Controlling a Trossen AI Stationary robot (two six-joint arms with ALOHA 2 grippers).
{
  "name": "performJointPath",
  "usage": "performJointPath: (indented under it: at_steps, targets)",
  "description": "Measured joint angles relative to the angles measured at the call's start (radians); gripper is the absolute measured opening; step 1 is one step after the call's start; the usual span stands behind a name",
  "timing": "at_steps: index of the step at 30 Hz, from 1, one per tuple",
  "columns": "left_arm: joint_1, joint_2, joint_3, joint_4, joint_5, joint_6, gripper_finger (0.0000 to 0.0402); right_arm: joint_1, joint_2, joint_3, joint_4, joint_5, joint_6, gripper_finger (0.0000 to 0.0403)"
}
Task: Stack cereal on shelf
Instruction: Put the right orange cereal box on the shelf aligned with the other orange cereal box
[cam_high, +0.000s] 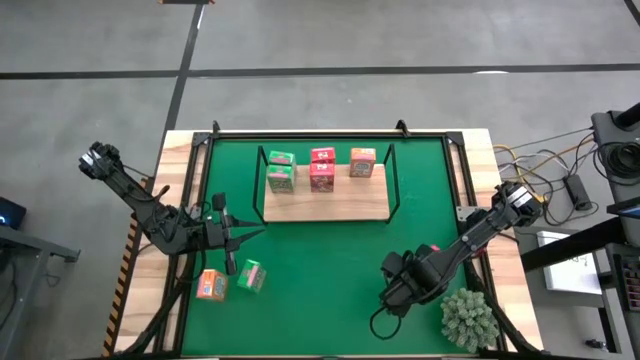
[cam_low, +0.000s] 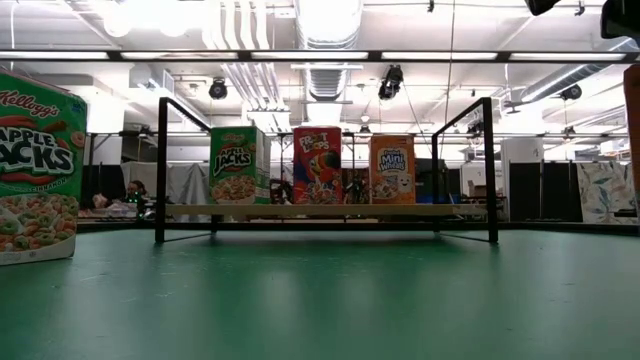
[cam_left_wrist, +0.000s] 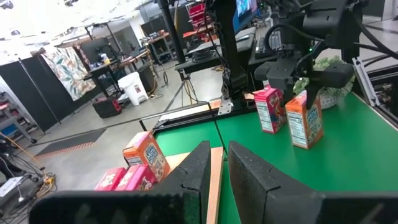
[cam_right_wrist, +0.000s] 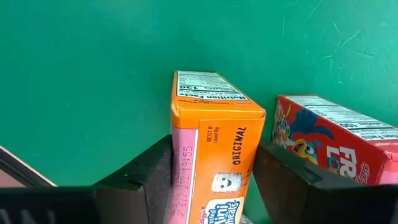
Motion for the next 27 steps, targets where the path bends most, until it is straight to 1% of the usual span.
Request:
performJointPath:
  at_steps: [6, 10, 13, 17, 20, 23, 27]
  targets:
    - [0.0, -0.001, 0.0, 0.005, 0.0, 0.01, 0.0039, 0.0, -0.021, 0.0, 0.002, 0.0, -0.013, 0.018]
    - [0.0, -0.001, 0.0, 0.01, 0.0, 0.011, 0.0039, 0.0, -0.026, 0.025, 0.004, 0.002, -0.039, 0.018]
    - [0.0, -0.001, 0.0, 0.013, 0.0, 0.01, 0.0039, -0.006, -0.026, 0.058, 0.043, 0.035, -0.073, 0.018]
    - [0.0, 0.0, 0.0, 0.017, 0.0, -0.006, 0.0039, -0.039, -0.026, 0.101, 0.131, 0.084, -0.17, 0.018]
    - [0.0, 0.0, 0.0, 0.017, 0.0, -0.028, 0.0039, -0.081, -0.026, 0.137, 0.188, 0.107, -0.278, 0.018]
    - [0.0, 0.0, 0.0, 0.017, 0.0, -0.054, 0.0039, -0.14, -0.026, 0.175, 0.213, 0.109, -0.4, 0.018]
    - [0.0, 0.0, 0.0, 0.016, 0.0, -0.082, 0.0039, -0.237, -0.026, 0.232, 0.194, 0.111, -0.579, 0.018]
